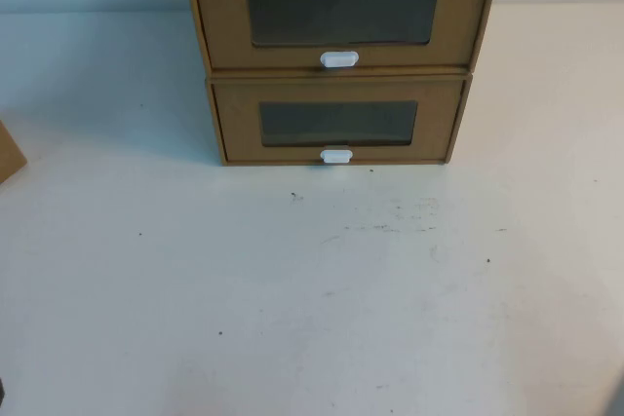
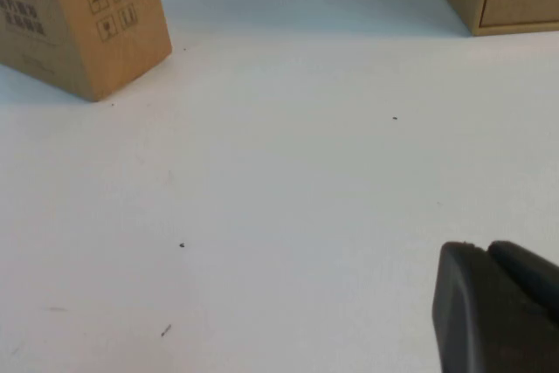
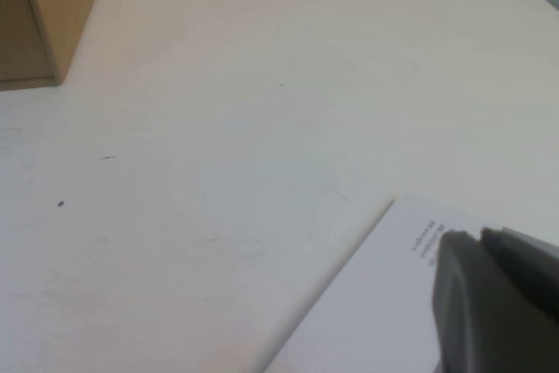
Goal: Open the shoe box
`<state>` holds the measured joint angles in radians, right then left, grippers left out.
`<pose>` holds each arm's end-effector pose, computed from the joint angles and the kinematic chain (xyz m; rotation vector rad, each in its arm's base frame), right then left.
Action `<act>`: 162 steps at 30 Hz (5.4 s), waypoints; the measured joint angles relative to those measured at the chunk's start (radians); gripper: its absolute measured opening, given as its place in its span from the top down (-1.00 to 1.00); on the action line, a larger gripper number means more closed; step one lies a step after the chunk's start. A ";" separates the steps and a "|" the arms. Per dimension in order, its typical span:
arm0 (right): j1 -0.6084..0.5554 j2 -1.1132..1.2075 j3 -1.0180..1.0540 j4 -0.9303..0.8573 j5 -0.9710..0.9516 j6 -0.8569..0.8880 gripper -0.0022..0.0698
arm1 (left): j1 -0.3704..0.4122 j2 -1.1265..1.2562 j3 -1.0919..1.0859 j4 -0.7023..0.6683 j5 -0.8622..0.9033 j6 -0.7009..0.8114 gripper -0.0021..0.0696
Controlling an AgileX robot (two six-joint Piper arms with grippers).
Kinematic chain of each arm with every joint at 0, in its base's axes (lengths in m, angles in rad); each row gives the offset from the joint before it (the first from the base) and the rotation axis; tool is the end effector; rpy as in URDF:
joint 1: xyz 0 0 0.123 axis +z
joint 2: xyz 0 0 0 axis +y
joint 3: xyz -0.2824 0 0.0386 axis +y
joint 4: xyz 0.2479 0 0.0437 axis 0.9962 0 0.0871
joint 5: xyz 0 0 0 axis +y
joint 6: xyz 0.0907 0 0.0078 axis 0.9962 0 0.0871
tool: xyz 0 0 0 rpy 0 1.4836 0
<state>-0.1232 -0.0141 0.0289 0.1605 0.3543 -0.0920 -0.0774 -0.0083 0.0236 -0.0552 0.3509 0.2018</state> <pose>0.0532 -0.0015 0.1726 0.1293 1.8436 0.0063 0.0530 -0.0058 0.1740 0.2229 1.8359 0.0331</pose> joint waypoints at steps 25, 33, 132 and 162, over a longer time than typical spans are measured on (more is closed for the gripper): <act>0.000 0.000 0.000 0.000 0.000 0.000 0.99 | 0.000 0.000 0.000 0.000 0.000 0.000 0.96; 0.000 0.000 0.000 0.000 0.000 0.000 0.99 | 0.000 0.000 0.000 0.000 0.000 0.000 0.96; 0.000 0.000 0.000 0.886 -0.016 -0.110 1.00 | -0.070 0.451 -0.535 -0.320 0.029 -0.146 0.96; 0.000 0.000 0.000 0.969 0.054 -0.232 1.00 | -0.080 1.892 -2.242 -0.505 0.433 0.222 0.96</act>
<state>-0.1232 -0.0141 0.0289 1.1298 0.4081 -0.3243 -0.1569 1.8835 -2.2188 -0.5601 0.7842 0.4242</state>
